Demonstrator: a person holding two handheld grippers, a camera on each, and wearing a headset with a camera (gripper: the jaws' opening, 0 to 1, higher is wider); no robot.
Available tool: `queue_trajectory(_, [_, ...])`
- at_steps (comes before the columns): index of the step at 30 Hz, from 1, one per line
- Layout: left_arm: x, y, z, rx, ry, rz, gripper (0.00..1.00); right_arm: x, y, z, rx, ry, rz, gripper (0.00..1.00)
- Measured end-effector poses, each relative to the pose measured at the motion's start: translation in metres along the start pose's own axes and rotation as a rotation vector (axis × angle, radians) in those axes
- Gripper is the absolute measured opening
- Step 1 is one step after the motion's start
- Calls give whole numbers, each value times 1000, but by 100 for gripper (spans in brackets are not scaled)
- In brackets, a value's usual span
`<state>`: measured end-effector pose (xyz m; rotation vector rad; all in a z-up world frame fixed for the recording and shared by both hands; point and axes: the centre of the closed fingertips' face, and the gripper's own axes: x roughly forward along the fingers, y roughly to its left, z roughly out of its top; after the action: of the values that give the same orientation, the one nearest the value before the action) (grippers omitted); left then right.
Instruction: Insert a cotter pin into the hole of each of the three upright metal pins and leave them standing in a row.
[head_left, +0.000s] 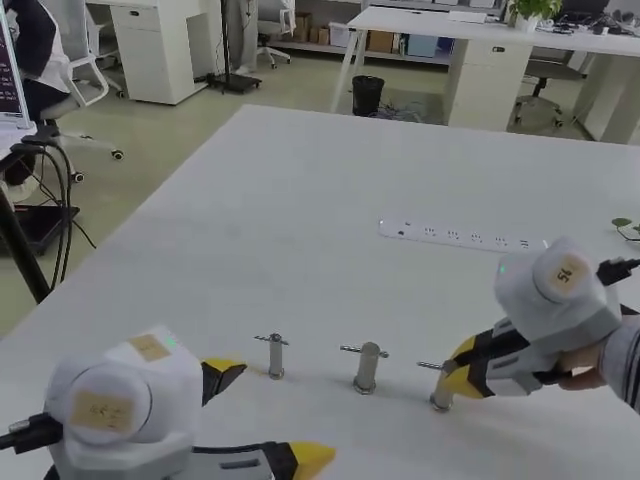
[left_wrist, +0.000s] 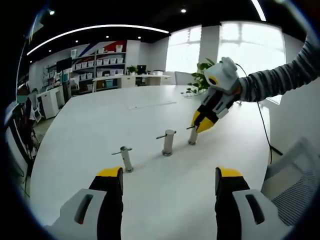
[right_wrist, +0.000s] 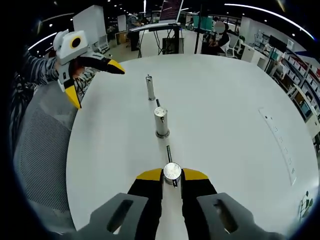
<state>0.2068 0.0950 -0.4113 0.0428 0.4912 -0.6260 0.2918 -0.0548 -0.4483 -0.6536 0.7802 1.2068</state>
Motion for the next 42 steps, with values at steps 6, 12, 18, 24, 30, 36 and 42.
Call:
queue_trajectory(6, [0, 4, 0, -10, -2, 12, 74, -1, -4, -2, -5, 4, 5, 8])
queue_trajectory(12, [0, 6, 2, -20, -11, 12, 75, -1, -3, -2, -38, 11, 33, 9])
queue_trajectory(18, [0, 11, 2, -37, -15, 20, 75, 0, -3, -2, -45, 3, 29, 9])
queue_trajectory(24, [-1, 15, 5, -49, -21, 19, 76, -5, 2, -5, -42, -27, -44, 25])
queue_trajectory(30, [-3, 18, 12, -47, -28, 15, 78, -20, 11, -2, 106, -125, -130, 35])
queue_trajectory(36, [-5, 21, 18, -44, -32, 12, 81, -37, 29, 3, 219, -215, -172, 48])
queue_trajectory(42, [-11, 22, 19, -44, -23, 13, 84, -56, 42, 10, 343, -308, -254, 61])
